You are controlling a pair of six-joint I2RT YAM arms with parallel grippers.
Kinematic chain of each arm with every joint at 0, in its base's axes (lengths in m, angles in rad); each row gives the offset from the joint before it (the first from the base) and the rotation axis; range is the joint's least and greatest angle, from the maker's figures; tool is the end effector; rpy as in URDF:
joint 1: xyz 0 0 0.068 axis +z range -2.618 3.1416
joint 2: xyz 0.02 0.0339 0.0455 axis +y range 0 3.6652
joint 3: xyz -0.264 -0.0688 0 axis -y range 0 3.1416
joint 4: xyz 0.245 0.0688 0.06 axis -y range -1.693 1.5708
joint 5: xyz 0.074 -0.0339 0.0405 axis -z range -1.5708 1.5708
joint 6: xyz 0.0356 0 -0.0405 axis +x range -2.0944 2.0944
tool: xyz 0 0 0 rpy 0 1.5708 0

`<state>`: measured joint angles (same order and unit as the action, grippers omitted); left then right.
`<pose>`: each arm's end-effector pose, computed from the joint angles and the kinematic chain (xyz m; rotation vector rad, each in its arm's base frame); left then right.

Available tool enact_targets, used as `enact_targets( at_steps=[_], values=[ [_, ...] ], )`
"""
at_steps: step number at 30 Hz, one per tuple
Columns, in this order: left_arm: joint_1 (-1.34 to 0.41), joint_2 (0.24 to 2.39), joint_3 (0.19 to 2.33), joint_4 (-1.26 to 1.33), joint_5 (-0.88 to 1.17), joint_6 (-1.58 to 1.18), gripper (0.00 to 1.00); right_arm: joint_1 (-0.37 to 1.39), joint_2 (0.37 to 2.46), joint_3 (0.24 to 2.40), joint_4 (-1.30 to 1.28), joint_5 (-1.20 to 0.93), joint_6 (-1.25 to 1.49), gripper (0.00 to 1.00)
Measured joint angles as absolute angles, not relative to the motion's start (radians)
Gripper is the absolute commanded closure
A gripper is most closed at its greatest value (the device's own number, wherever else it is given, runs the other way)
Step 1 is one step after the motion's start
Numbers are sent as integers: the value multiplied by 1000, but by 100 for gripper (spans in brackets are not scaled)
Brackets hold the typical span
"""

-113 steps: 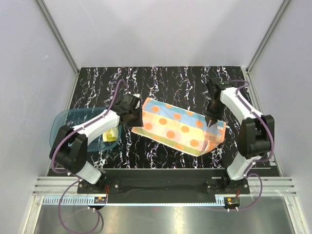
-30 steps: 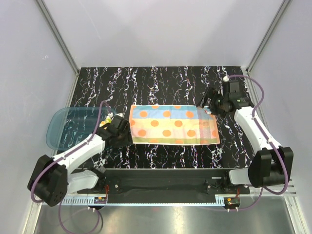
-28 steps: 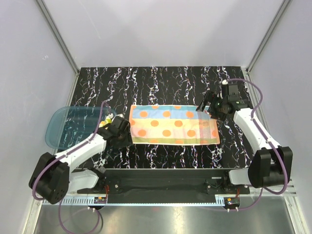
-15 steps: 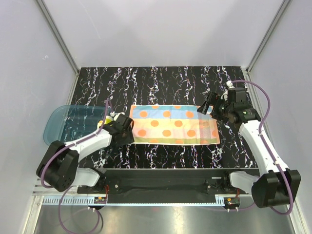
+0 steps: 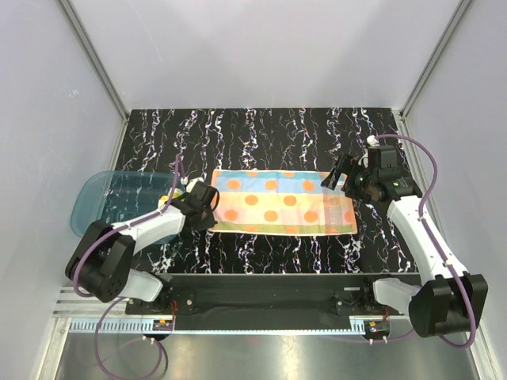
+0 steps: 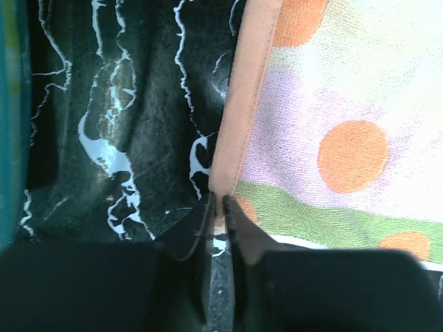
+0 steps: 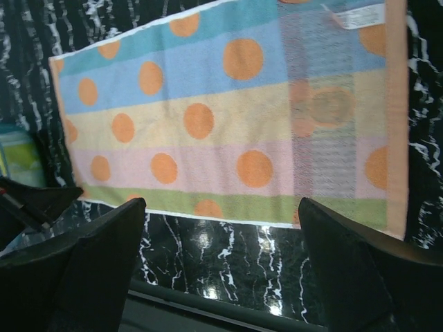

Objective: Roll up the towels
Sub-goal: Fold the towel

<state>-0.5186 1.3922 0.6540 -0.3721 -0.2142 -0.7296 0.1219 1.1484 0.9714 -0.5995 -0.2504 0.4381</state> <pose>0.2148 -0.1139 0.1554 -0.3445 2.6208 -0.1314 0.2380 0.0380 0.2942 0.2512 2.3750 0.5649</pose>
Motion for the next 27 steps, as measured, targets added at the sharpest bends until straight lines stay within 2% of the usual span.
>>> enact_targets(
  at_steps=[1,2,9,14,23,26,27],
  values=[
    [-519,1394,655,-369,-213,-729,97,122,1148,971,-609,-232,440,0],
    [-519,1396,656,-364,-210,-729,100,121,1149,971,-624,-200,443,0],
    [-516,1388,656,-369,-186,-717,100,58,1216,991,-780,16,509,0],
    [-514,1369,656,-406,-166,-707,100,-74,1276,963,-811,9,553,0],
    [-485,1335,654,-418,-121,-686,100,-76,1395,770,-756,-92,628,1],
    [-472,1317,654,-419,-105,-679,100,-76,1427,749,-721,-100,646,6],
    [-467,1311,654,-420,-101,-677,100,-76,1436,746,-707,-101,652,12]
  ],
)
